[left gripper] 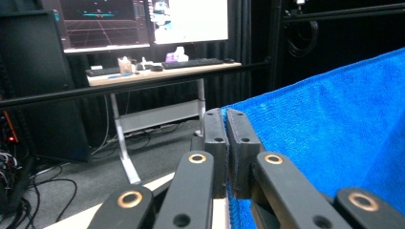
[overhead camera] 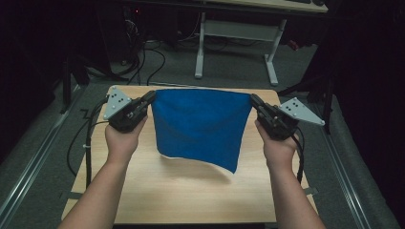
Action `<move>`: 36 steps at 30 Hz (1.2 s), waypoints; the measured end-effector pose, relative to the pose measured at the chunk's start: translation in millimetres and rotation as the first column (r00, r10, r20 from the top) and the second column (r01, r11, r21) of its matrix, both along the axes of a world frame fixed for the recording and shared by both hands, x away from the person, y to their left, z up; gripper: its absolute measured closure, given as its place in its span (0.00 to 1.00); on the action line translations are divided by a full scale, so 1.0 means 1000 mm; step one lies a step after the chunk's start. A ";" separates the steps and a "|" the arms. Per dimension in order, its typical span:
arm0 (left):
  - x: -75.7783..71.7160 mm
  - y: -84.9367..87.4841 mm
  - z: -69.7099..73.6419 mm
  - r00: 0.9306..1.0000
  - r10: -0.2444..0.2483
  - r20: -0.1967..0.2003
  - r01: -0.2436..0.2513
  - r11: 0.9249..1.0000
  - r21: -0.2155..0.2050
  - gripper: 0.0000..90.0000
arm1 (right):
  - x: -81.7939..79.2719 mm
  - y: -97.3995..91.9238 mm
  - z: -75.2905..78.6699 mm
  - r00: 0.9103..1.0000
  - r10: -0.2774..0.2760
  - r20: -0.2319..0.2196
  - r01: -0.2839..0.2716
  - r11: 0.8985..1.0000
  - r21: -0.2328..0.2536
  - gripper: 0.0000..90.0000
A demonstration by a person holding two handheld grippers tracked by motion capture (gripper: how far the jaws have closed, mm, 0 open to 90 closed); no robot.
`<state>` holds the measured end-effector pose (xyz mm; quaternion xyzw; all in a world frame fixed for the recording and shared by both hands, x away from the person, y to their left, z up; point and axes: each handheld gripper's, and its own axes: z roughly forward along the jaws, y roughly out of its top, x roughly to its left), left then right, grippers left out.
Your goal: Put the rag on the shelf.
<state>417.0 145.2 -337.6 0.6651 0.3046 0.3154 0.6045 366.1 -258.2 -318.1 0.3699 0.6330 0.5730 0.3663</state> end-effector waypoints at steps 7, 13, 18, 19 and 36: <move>0.027 -0.004 0.010 0.999 0.043 0.009 -0.044 0.999 0.008 0.98 | 0.022 0.001 0.008 0.999 -0.034 0.002 0.034 0.999 0.003 0.99; 0.048 -0.005 0.012 0.999 0.042 -0.004 -0.041 0.996 0.082 0.98 | 0.046 -0.002 0.012 0.998 -0.061 -0.015 0.061 0.998 -0.007 0.99; 0.061 -0.005 0.018 0.998 0.055 0.009 -0.056 0.995 0.088 0.98 | 0.067 -0.002 0.014 0.997 -0.069 -0.033 0.069 0.998 -0.003 0.99; 0.064 -0.005 0.019 0.998 0.065 0.016 -0.066 0.994 0.091 0.98 | 0.071 -0.002 0.014 0.997 -0.072 -0.037 0.072 0.997 -0.001 0.99; 0.127 -0.013 -0.007 0.989 0.135 -0.064 -0.124 0.981 0.151 0.98 | 0.141 0.005 0.006 0.986 -0.110 -0.123 0.104 0.993 -0.054 0.99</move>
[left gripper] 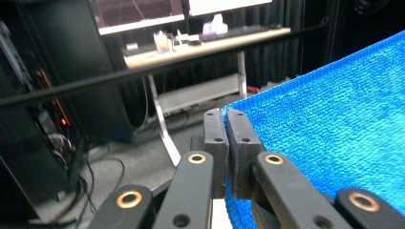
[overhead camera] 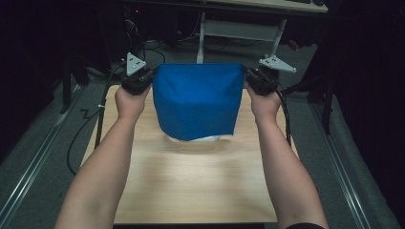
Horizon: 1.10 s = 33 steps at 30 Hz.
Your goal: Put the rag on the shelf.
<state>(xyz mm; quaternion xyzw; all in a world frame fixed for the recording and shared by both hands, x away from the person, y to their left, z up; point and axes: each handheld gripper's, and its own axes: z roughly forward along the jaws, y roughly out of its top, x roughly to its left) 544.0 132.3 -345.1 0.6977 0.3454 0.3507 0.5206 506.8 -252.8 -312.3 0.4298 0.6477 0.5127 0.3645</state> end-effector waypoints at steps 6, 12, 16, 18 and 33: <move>0.019 -0.007 -0.024 0.996 0.004 -0.085 -0.002 1.000 0.022 0.98 | 0.022 -0.001 -0.022 0.997 -0.015 -0.072 0.013 0.999 -0.032 0.99; 0.026 -0.009 -0.047 0.988 -0.017 -0.157 0.022 0.999 0.028 0.98 | 0.036 -0.007 -0.049 0.989 -0.022 -0.148 0.018 1.000 -0.026 0.99; 0.024 -0.009 -0.059 0.981 -0.023 -0.194 0.031 0.999 0.037 0.98 | 0.037 -0.008 -0.067 0.983 -0.015 -0.183 0.011 1.000 -0.025 0.99; 0.021 -0.008 -0.067 0.974 -0.034 -0.222 0.043 0.998 0.036 0.98 | 0.037 -0.008 -0.075 0.979 -0.015 -0.203 0.009 1.000 -0.029 0.99; -0.009 -0.010 -0.119 0.942 -0.061 -0.331 0.068 0.998 0.011 0.98 | 0.011 -0.009 -0.132 0.952 -0.001 -0.307 -0.009 0.999 -0.030 0.99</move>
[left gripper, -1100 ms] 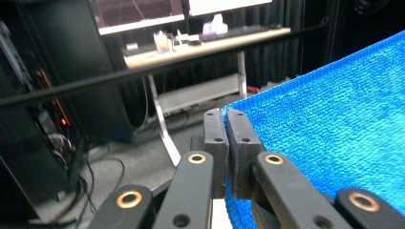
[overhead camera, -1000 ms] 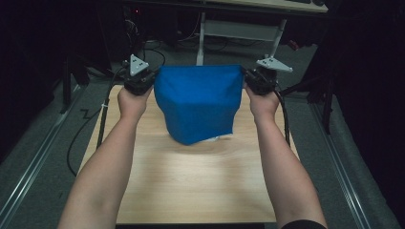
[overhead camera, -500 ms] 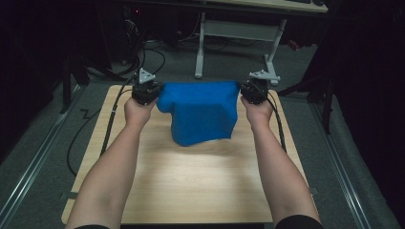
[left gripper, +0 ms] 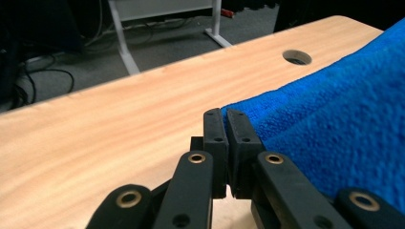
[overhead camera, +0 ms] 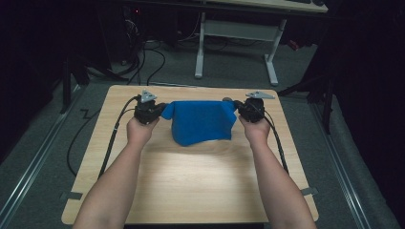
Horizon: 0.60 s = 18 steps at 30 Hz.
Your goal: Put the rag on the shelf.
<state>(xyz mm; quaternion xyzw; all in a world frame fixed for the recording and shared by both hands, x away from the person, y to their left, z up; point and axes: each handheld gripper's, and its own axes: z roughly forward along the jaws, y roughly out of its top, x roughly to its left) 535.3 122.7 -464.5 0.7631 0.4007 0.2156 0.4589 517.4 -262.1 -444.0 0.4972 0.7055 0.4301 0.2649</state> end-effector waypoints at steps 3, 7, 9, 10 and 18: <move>-0.004 -0.003 -0.007 1.000 -0.011 -0.016 0.011 1.000 -0.010 0.98 | -0.004 0.001 -0.006 1.000 0.008 -0.013 -0.008 1.000 -0.003 0.99; -0.007 -0.007 -0.014 0.998 -0.033 -0.046 0.033 0.999 -0.014 0.98 | -0.009 0.004 -0.013 0.999 0.014 -0.032 -0.015 1.000 -0.008 0.99; -0.009 -0.010 -0.016 0.998 -0.036 -0.044 0.035 0.999 -0.024 0.98 | -0.011 0.007 -0.017 0.999 0.024 -0.038 -0.024 0.999 -0.020 0.99; -0.010 -0.010 -0.017 0.998 -0.036 -0.048 0.035 0.999 -0.023 0.98 | -0.012 0.008 -0.018 0.999 0.026 -0.043 -0.027 0.999 -0.024 0.99; -0.012 -0.009 -0.027 0.997 -0.030 -0.075 0.027 0.999 -0.035 0.98 | -0.017 0.015 -0.031 0.997 0.043 -0.067 -0.046 0.998 -0.032 0.99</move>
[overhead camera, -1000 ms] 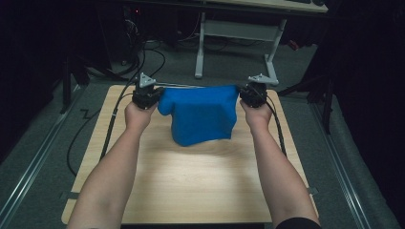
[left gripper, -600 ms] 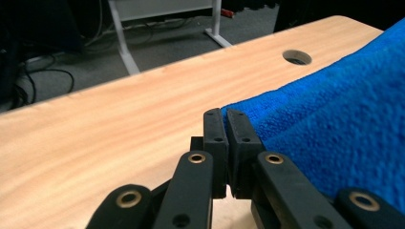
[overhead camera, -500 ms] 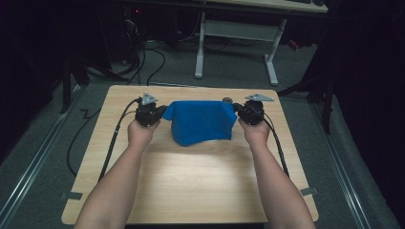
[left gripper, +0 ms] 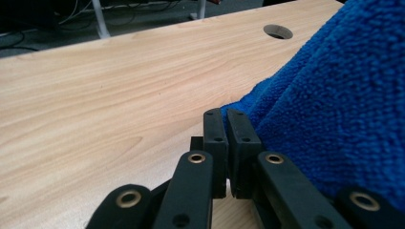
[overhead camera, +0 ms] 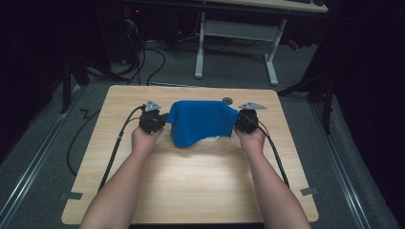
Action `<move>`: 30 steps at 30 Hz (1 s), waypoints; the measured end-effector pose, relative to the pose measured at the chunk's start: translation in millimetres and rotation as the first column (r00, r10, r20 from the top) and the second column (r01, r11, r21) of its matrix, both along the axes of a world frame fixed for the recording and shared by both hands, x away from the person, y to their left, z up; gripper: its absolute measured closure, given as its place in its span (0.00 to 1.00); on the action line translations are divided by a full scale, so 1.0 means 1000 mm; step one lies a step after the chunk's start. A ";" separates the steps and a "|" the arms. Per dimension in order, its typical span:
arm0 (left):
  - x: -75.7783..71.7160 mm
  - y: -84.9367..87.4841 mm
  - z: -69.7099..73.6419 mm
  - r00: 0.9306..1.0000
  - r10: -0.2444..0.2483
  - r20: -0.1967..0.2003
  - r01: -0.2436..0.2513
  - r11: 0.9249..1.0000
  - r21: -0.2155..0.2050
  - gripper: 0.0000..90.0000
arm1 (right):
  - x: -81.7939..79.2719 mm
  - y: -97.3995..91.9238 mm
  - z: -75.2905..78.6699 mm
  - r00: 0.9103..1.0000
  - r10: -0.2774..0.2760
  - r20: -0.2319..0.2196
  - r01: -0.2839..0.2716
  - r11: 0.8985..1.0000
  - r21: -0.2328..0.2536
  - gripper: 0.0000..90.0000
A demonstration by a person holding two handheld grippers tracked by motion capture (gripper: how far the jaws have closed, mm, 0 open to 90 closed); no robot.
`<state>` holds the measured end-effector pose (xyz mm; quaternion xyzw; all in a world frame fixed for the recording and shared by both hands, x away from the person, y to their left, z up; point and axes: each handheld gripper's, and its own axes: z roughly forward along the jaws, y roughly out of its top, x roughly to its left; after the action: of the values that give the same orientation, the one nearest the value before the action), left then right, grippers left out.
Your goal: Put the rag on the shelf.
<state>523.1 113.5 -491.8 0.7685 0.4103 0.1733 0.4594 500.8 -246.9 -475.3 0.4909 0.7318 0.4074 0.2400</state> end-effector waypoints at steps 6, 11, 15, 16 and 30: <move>0.001 -0.001 -0.007 1.000 -0.004 -0.020 0.004 1.000 0.001 0.98 | -0.002 -0.001 -0.009 1.000 0.000 -0.022 0.000 1.000 -0.003 0.99; 0.003 -0.004 -0.013 0.999 0.000 -0.049 0.000 1.000 0.004 0.98 | -0.003 0.000 -0.011 1.000 0.004 -0.020 -0.004 1.000 -0.012 0.99; 0.003 -0.006 -0.017 0.997 -0.007 -0.071 0.007 1.000 0.004 0.97 | -0.005 -0.002 -0.014 1.000 -0.005 -0.022 0.005 1.000 0.003 0.99; 0.003 -0.006 -0.018 0.997 -0.008 -0.074 0.008 1.000 -0.002 0.97 | -0.005 -0.002 -0.015 1.000 -0.004 -0.026 0.005 1.000 0.004 0.99; -0.008 -0.003 -0.016 0.999 0.042 -0.008 -0.041 0.998 0.051 0.62 | -0.007 -0.006 -0.016 0.998 -0.008 -0.056 0.010 0.999 0.032 0.83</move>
<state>515.2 110.3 -508.1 0.7721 0.4236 0.1898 0.4341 493.8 -252.8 -491.6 0.5091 0.7293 0.4044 0.2132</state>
